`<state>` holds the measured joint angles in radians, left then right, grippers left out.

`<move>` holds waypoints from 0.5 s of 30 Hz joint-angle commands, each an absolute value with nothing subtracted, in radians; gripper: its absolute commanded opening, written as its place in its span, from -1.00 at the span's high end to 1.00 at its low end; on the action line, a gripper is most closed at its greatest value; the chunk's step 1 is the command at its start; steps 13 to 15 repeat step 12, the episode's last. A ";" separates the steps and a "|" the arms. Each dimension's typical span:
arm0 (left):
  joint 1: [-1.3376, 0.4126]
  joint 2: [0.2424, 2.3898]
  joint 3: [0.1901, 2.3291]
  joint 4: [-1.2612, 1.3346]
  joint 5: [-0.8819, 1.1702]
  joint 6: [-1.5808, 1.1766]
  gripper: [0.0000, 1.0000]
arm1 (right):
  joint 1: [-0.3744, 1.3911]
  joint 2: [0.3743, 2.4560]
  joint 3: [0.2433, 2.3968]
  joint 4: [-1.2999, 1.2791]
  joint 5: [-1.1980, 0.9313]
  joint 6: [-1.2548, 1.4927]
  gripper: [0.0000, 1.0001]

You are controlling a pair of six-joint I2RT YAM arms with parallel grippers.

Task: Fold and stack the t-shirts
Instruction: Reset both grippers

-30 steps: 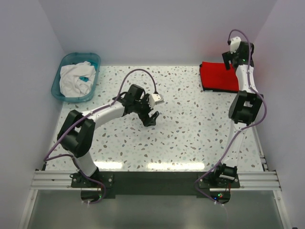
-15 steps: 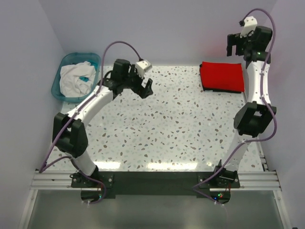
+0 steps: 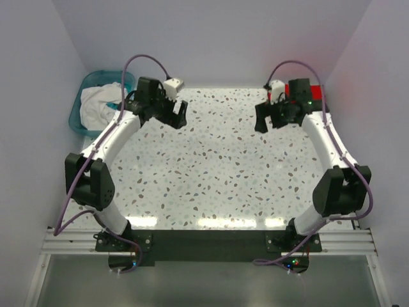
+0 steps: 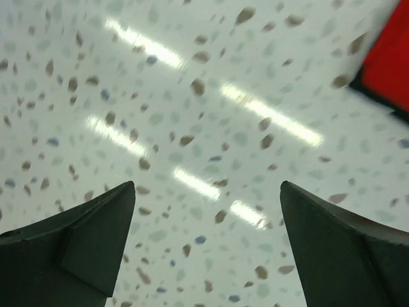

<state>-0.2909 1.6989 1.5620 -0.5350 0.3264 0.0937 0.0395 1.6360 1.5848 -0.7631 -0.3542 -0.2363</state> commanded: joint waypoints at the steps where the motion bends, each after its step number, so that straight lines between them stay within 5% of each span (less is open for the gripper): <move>1: -0.270 1.615 1.409 -0.608 0.298 0.123 -1.00 | 0.097 1.482 1.392 -0.790 -0.333 -0.278 -0.97; 15: -0.258 1.454 1.197 -0.603 0.342 0.086 -1.00 | 0.109 1.327 1.157 -0.784 -0.261 -0.282 -0.97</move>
